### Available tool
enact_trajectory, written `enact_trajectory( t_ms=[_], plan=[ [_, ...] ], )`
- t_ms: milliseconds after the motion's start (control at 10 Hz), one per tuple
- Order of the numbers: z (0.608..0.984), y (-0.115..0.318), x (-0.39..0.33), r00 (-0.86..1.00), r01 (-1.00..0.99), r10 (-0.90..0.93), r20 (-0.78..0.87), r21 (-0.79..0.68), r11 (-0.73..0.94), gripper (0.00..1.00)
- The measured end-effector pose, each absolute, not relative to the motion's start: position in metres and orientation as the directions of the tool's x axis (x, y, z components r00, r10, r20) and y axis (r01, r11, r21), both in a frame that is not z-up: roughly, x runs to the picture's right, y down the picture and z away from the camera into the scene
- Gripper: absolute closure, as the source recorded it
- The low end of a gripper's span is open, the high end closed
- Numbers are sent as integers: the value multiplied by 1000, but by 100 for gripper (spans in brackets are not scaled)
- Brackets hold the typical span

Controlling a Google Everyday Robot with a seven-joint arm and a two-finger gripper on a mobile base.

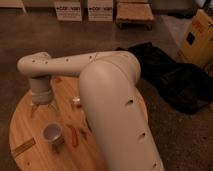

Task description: Pick up the ceramic cup

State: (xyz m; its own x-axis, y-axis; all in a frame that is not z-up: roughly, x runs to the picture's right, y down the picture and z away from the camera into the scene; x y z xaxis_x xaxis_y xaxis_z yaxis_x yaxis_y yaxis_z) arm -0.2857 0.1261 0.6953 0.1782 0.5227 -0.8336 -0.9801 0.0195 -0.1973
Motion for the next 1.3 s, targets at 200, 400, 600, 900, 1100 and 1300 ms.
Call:
enact_trajectory(
  t_ms=[200,400,600,900,1100,1300],
  plan=[
    [696,126,-288,183,-979,519,-835,-205,15,97],
    [695,126,-288,183,-978,519,-835,-206,13,86],
    [695,130,-292,180,-979,511,-841,-202,12,52],
    [693,132,-293,178,-979,511,-841,-204,5,50],
    [695,136,-297,175,-980,502,-847,-199,6,21],
    [693,135,-297,174,-980,501,-848,-201,1,19]
  ],
)
